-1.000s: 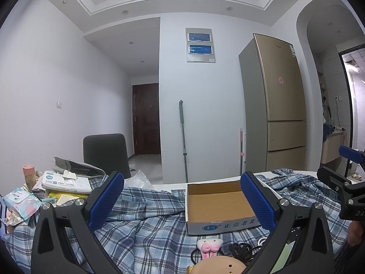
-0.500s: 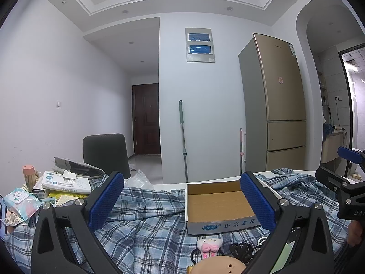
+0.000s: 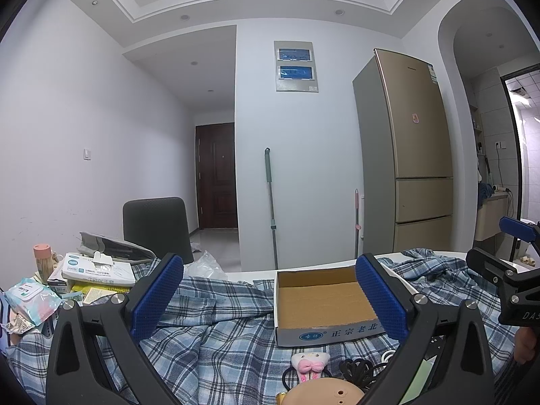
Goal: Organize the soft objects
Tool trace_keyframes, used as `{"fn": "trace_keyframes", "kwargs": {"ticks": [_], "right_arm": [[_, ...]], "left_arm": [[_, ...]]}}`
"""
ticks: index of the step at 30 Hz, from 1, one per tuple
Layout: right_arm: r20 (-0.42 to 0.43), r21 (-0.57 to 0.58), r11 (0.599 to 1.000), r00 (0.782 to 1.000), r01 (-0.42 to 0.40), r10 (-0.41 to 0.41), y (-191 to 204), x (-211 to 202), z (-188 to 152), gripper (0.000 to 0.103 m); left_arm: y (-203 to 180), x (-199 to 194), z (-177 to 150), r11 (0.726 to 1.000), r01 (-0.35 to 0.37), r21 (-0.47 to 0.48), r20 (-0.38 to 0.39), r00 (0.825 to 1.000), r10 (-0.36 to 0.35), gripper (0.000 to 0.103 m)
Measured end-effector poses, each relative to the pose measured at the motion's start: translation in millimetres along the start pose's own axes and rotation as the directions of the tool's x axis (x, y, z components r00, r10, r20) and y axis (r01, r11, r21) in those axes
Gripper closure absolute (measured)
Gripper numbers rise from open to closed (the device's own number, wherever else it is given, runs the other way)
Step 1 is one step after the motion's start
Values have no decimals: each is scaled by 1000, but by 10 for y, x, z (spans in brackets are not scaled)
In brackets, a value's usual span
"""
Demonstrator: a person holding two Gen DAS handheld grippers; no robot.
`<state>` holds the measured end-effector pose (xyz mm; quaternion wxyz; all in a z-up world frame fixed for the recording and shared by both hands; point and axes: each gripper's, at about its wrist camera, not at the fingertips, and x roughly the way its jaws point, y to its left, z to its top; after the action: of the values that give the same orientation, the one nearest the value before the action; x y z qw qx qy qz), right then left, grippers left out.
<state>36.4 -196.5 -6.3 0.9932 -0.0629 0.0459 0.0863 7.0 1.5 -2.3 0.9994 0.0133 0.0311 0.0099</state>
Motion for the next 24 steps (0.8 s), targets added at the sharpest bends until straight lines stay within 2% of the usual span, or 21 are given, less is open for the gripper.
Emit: {"fn": "trace_keyframes", "kwargs": {"ticks": [20,22,24], "right_arm": [[-29,-7,1000,1000,5,-5,8,61,13,0],[-47,-13,1000,999,4,-4,8,80,73,0],[-70,-3,999,997,-32,32,-18,64,157,0]], "left_arm": [[3,41,-29,1000,12,-3,-12,1000,-12,0],[-10,58,-28,1000,18,-3,-24,1000,-18,0],[-14,69,29,999,36,-8,-64,997,-36,0]]}}
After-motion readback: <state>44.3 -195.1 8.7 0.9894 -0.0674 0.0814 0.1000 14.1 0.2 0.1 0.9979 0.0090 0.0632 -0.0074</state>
